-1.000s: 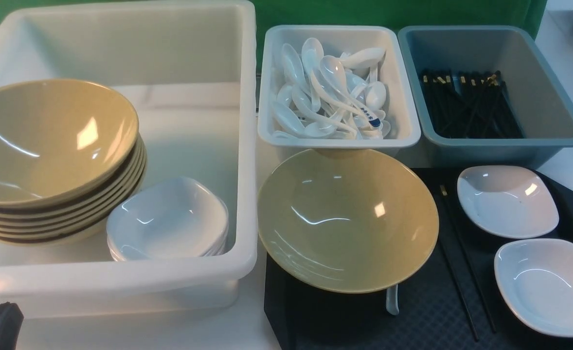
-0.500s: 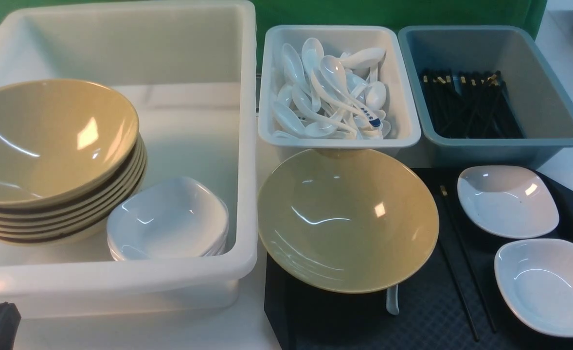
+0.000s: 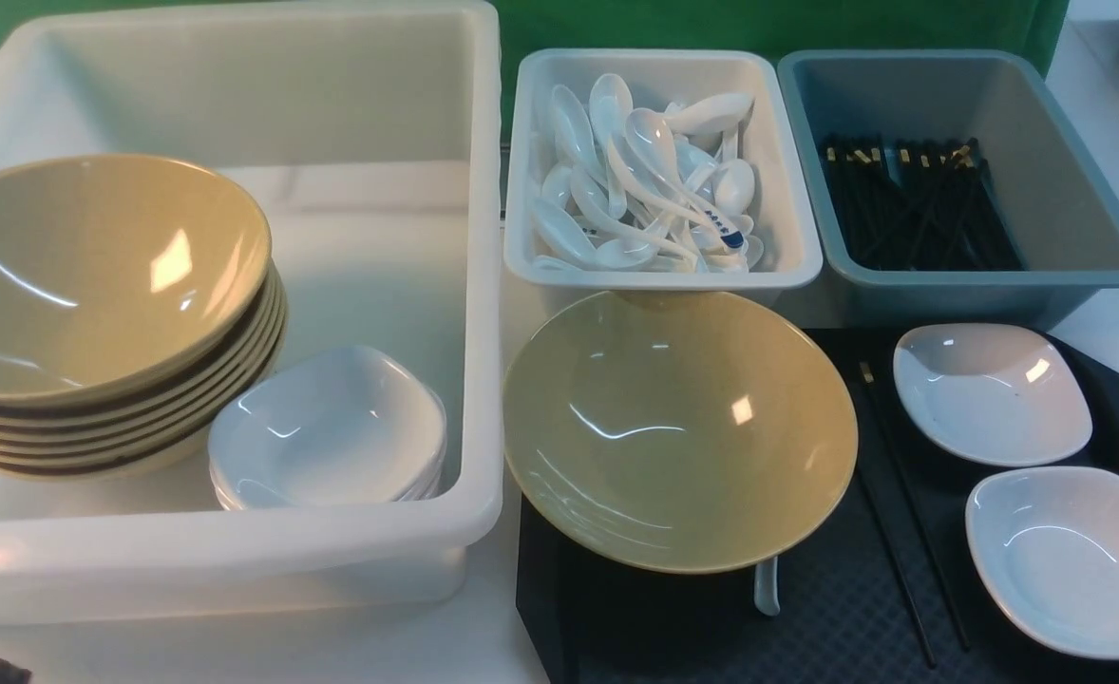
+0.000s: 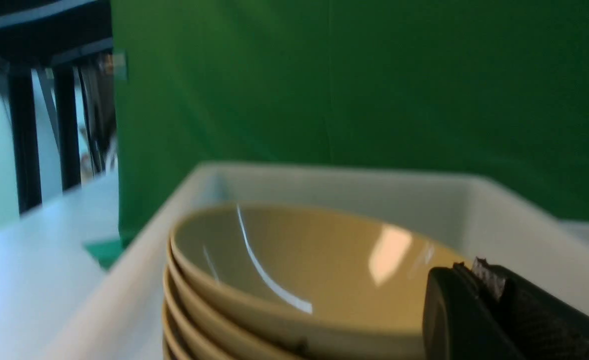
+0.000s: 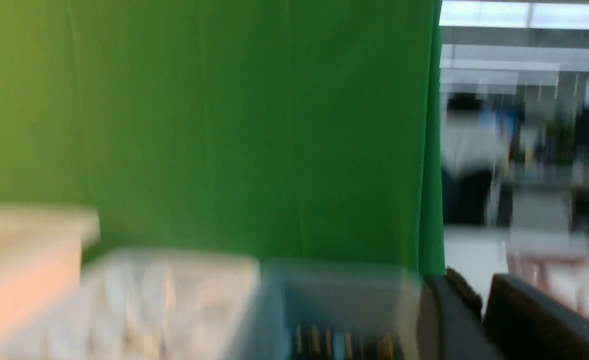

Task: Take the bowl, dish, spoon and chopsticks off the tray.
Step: Use the left arm to grab the yellow noodle bowl on the left

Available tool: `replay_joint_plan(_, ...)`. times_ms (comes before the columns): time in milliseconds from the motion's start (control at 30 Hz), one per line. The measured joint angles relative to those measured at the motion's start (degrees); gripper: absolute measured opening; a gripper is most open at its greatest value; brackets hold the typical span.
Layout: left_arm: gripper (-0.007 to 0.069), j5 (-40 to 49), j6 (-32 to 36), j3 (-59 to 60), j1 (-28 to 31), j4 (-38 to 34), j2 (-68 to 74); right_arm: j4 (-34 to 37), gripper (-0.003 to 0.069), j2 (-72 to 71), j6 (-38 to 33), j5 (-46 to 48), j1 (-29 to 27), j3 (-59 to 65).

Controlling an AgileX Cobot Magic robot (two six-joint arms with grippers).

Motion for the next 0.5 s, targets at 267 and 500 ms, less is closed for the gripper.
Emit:
replay_joint_plan(267,-0.0008,-21.6,-4.7,0.0,0.0,0.1,0.0,0.2,0.0161,0.0,18.5,-20.4,0.0,0.0)
replay_joint_plan(500,-0.0008,-19.6,-15.5,-8.5,0.0,0.3,1.5,0.4,0.0132,0.0,23.3,-9.7,0.0,-5.9)
